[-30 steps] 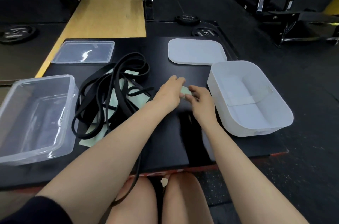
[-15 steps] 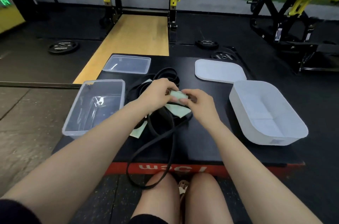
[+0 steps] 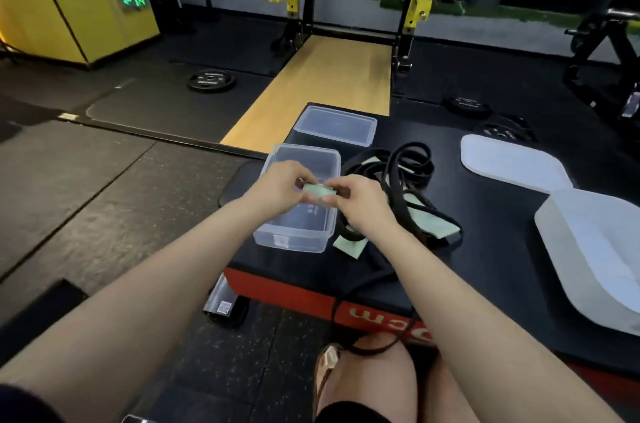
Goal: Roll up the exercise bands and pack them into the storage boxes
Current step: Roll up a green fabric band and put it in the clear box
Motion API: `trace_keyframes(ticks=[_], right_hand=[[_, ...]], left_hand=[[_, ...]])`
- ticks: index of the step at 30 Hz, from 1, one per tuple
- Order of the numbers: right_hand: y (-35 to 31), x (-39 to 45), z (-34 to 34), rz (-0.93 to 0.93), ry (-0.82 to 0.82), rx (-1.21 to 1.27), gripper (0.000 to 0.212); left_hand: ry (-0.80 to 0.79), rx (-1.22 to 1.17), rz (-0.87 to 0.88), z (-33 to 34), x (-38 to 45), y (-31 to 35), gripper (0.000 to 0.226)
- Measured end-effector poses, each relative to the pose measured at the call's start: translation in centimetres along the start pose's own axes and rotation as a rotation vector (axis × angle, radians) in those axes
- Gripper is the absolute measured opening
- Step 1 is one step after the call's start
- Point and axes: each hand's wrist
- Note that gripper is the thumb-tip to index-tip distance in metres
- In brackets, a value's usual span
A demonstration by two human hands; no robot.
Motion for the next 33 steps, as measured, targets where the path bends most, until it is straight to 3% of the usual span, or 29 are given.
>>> trace_keyframes(ticks=[8,16,19,22,27,33], right_hand=[[-2.7,2.7,6.2,0.085,-0.206,-0.113,0.022],[-2.4,4.8,8.0,0.150,-0.371,-0.246,0.019],[-2.2,5.0,7.9,0.168,-0.424,-0.246,0.025],[-2.2,5.1,8.0,0.198,-0.452,-0.268,0.032],[-2.2,5.3,8.3,0.237,-0.487,-0.252,0.038],[-2.5,5.0,8.1,0.236,-0.477,-0.238,0.028]], left_hand=[[-0.194,0.248,-0.137,-0.6,-0.5,-5.2,0.032],[-0.415,0.594,-0.135,0.8,0.7,-3.9,0.021],[-0.494,0.625,-0.136,0.7,1.6,-3.7,0.015],[-0.554,0.637,-0.150,1.1,2.2,-3.7,0.026],[-0.547,0.640,-0.187,1.9,2.6,-3.7,0.030],[-0.555,0.580,-0.231,2.0,2.8,-3.3,0.029]])
Point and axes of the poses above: each hand's wrist, its own x-axis towards the middle knuckle, its own z-axis out of the palm, y = z × x, and after that the axes turned 4 degrees about -y, right-handed
